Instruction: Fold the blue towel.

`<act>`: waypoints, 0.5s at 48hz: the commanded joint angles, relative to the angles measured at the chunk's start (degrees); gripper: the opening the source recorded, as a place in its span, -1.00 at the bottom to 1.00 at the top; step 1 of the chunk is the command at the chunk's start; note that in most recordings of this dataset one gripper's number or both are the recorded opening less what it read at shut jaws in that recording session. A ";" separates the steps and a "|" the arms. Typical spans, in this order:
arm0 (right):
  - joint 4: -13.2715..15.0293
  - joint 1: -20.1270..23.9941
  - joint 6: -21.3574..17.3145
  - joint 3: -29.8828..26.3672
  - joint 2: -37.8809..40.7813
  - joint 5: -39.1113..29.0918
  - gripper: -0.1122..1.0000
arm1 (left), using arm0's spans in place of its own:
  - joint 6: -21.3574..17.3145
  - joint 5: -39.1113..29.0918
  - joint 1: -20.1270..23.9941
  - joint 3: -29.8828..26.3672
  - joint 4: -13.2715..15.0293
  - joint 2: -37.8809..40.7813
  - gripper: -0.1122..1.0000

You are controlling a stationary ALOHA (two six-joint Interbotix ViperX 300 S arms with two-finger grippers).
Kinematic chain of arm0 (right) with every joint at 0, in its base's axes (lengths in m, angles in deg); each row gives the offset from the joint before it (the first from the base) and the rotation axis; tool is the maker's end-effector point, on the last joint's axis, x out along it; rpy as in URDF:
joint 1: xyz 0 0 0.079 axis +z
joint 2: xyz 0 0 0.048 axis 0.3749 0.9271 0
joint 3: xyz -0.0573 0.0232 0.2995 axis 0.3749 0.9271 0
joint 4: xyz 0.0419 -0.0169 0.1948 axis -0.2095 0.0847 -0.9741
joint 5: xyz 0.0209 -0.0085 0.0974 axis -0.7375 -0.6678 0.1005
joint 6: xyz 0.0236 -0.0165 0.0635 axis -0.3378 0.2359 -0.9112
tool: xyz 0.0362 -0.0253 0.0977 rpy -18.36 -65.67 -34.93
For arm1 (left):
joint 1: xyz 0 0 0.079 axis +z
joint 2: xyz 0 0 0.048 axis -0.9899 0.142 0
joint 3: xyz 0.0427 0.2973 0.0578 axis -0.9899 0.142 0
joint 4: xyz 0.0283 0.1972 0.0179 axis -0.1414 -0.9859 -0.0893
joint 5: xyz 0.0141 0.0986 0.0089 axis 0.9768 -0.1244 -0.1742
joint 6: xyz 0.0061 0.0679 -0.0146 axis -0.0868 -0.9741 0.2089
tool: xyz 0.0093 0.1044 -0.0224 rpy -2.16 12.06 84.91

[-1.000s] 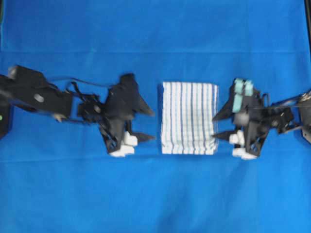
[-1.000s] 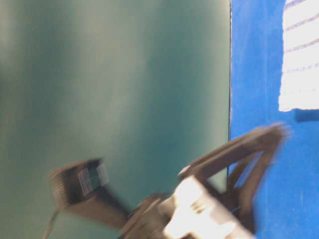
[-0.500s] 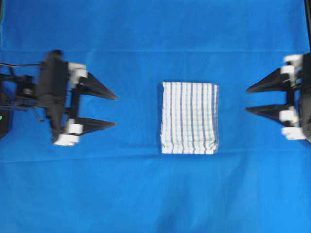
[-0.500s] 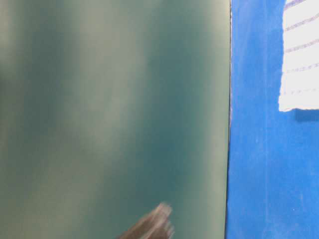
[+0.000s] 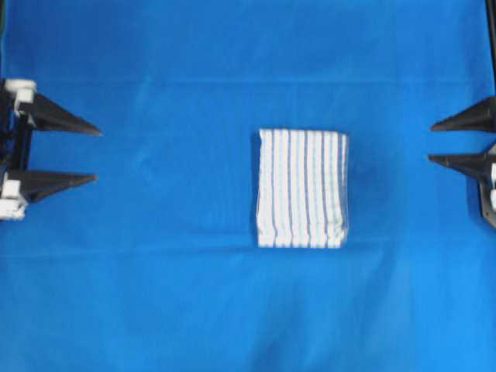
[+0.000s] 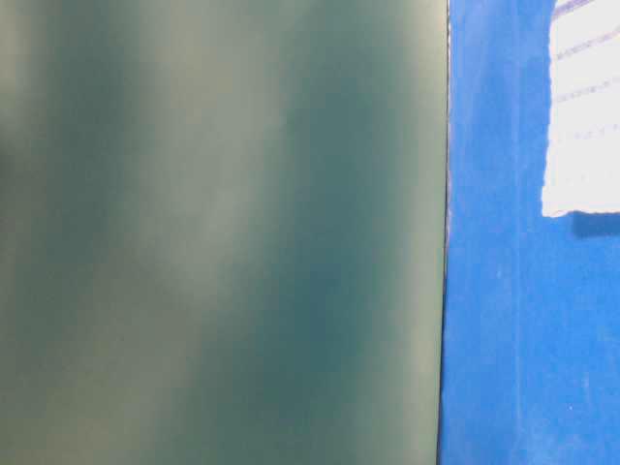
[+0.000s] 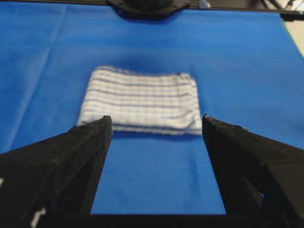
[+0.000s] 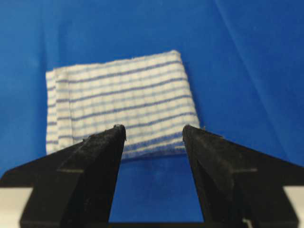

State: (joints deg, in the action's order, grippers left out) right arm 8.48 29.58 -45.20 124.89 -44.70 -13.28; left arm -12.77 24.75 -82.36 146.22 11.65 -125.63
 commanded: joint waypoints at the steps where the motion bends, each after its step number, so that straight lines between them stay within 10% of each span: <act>1: 0.26 0.09 0.00 0.00 0.35 1.41 0.24 | -0.35 -0.44 0.18 1.49 -0.26 -3.43 0.46; 24: 0.26 0.09 -0.44 0.35 1.05 2.02 0.24 | -0.97 -1.58 0.18 5.27 -0.18 -8.44 0.46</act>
State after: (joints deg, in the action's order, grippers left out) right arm 8.48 29.58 -45.55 125.95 -44.43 -11.79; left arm -13.65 22.72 -82.36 152.11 11.57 -134.60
